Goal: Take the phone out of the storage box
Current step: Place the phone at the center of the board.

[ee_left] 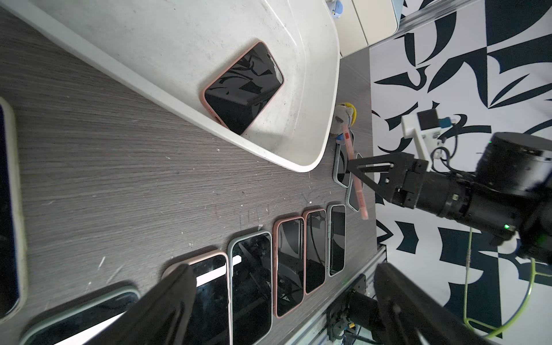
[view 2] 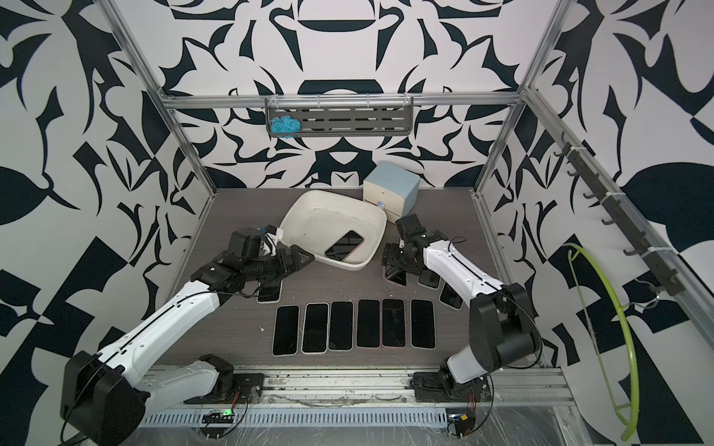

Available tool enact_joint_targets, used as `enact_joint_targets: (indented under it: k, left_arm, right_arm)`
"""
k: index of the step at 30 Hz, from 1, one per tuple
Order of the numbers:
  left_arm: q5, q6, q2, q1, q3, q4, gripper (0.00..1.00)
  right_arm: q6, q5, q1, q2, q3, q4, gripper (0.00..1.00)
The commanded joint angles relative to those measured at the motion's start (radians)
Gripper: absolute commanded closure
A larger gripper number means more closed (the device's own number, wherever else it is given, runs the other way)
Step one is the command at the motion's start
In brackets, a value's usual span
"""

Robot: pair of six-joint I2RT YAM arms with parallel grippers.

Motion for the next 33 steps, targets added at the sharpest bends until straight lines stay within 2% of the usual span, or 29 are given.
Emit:
enact_joint_targets:
  k: [1,9,11,13,14,19,24,28,33]
  left_arm:
    - [-0.006,0.005,-0.061,0.002,-0.022,-0.037,0.00]
    - [-0.040,0.002,-0.137,0.003,-0.040,-0.095,0.00]
    - [-0.046,0.003,-0.137,0.002,-0.030,-0.114,0.00]
    - [-0.049,0.024,-0.115,0.002,0.000,-0.147,0.00]
    - [-0.057,0.040,-0.100,0.002,0.021,-0.170,0.00]
    - [-0.094,0.151,0.056,0.001,0.199,-0.268,0.00]
    - [-0.086,0.235,0.271,-0.010,0.389,-0.282,0.00]
    - [-0.077,0.319,0.470,-0.040,0.567,-0.366,0.00]
    - [-0.149,0.439,0.669,-0.100,0.763,-0.469,0.00]
  right_arm:
    - [0.024,-0.004,0.004,0.020,0.010,0.091,0.59]
    - [0.001,0.116,0.003,0.129,0.049,0.078,0.56]
    - [-0.008,0.142,0.003,0.146,0.065,0.067,0.50]
    - [-0.020,0.152,0.004,0.160,0.083,0.046,0.36]
    - [-0.023,0.147,0.003,0.161,0.086,0.042,0.33]
    - [-0.018,0.114,0.003,0.115,0.072,0.062,0.20]
    - [-0.021,0.097,0.003,0.100,0.068,0.066,0.16]
    - [-0.022,0.055,0.003,0.098,0.067,0.073,0.13]
    - [-0.030,0.051,0.003,0.108,0.093,0.043,0.08]
